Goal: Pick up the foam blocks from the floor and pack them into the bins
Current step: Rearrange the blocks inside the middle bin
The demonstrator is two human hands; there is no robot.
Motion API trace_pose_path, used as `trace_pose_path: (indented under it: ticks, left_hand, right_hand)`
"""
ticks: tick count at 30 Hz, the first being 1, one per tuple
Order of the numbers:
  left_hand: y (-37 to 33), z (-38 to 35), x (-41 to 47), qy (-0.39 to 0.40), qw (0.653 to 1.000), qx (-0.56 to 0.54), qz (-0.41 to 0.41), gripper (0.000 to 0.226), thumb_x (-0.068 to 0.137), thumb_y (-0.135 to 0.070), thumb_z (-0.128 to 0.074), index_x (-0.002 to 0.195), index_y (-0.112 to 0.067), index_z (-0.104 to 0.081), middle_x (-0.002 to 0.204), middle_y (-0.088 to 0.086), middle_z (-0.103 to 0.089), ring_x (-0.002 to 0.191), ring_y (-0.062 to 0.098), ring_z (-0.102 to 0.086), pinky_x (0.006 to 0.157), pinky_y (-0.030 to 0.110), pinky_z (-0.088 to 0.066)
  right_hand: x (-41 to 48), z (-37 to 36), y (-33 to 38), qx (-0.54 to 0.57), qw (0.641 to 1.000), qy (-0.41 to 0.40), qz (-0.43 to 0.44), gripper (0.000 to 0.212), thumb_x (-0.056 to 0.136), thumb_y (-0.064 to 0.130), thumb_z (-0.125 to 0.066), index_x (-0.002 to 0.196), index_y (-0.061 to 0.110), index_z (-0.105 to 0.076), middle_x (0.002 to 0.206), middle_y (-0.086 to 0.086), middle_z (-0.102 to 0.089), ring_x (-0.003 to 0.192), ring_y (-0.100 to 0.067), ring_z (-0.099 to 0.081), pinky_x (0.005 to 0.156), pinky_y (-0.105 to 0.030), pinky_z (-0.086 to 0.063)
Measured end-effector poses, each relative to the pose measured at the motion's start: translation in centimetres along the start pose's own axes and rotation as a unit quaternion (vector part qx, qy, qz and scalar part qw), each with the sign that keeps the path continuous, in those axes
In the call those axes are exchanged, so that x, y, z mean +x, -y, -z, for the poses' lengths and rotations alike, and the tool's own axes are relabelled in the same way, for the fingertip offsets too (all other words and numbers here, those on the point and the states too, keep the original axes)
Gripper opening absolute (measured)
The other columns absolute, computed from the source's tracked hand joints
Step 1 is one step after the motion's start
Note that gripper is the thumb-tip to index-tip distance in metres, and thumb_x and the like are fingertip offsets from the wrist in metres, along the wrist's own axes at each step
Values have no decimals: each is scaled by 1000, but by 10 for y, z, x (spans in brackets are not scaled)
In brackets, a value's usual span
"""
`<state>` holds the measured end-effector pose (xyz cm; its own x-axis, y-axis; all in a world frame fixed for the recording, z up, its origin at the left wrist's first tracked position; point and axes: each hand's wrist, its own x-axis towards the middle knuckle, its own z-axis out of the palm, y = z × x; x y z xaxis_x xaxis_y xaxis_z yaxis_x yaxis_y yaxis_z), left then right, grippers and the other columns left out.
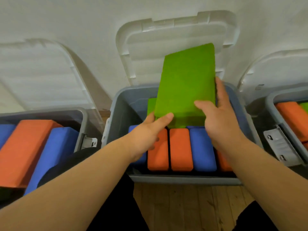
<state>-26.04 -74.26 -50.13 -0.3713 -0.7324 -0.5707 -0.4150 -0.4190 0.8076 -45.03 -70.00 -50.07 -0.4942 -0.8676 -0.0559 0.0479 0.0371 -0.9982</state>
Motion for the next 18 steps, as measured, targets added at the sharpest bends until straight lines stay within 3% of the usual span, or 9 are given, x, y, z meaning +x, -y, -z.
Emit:
trace_pose_path:
  ticks: [2, 4, 5, 7, 9, 10, 12, 14, 18]
  left_hand:
    - [3, -1, -11, -106, 991, -71, -48, 112, 52, -81, -77, 148, -56, -25, 134, -18, -58, 117, 25, -62, 97, 52, -51]
    - [4, 10, -16, -277, 953, -83, -85, 117, 47, -78, -84, 145, -56, -26, 133, -9, -59, 112, 23, -66, 92, 55, -56]
    - [2, 19, -18, -349, 929, -70, -98, 114, 50, -72, -86, 146, -52, -28, 134, -4, -58, 109, 22, -65, 95, 52, -55]
    - [-2, 41, -22, -437, 894, -3, -96, 108, 66, -54, -87, 153, -45, -25, 141, 5, -50, 107, 21, -58, 99, 37, -47]
    - [-4, 60, -27, -457, 879, 75, -112, 105, 79, -39, -84, 160, -38, -16, 149, 9, -39, 119, 25, -52, 97, 29, -36]
    - [-5, 67, -29, -457, 872, 112, -133, 104, 82, -35, -82, 160, -36, -15, 152, 8, -35, 127, 26, -49, 98, 28, -34]
    - [-5, 72, -30, -441, 863, 192, -157, 97, 84, -33, -79, 158, -34, -16, 152, 6, -34, 132, 28, -47, 103, 33, -37]
    - [-3, 70, -23, -414, 854, 281, -143, 92, 86, -39, -75, 156, -37, -16, 150, 6, -36, 130, 33, -48, 106, 47, -42]
    - [-9, 58, -6, -374, 840, 373, -120, 92, 87, -49, -69, 155, -47, -7, 151, 9, -32, 127, 42, -45, 101, 53, -41]
  right_hand:
    - [-13, -24, -12, 67, 995, 58, -36, 81, 86, 19, -63, 158, 36, -29, 142, 21, -55, 123, 2, -59, 111, -39, -48]
    - [-26, -43, -27, 40, 983, 173, -49, 70, 85, 28, -57, 149, 48, -36, 138, 32, -55, 126, 3, -56, 113, -38, -44]
    - [-29, -47, -36, -36, 971, 234, -34, 65, 84, 38, -54, 144, 54, -36, 143, 36, -48, 135, 4, -48, 118, -36, -37]
    - [-18, -44, -58, -277, 909, 307, 49, 69, 84, 60, -43, 151, 54, -29, 162, 22, -29, 152, -8, -24, 125, -39, -19]
    - [-1, -36, -84, -513, 803, 279, 118, 79, 85, 74, -29, 159, 50, -13, 171, 8, -8, 157, -26, -6, 126, -52, -10]
    - [5, -34, -95, -565, 771, 270, 115, 80, 88, 77, -29, 159, 50, -5, 172, 5, 0, 157, -31, 1, 124, -58, -7]
    - [11, -37, -117, -612, 739, 271, 83, 82, 89, 82, -27, 158, 51, 5, 172, 3, 10, 156, -36, 12, 122, -64, 0]
    - [11, -45, -129, -638, 718, 265, 89, 84, 88, 85, -21, 158, 50, 7, 171, 2, 12, 155, -37, 16, 121, -65, 4]
    - [11, -46, -131, -635, 725, 247, 103, 84, 86, 85, -21, 158, 51, 8, 172, 2, 10, 156, -35, 15, 121, -65, 5]
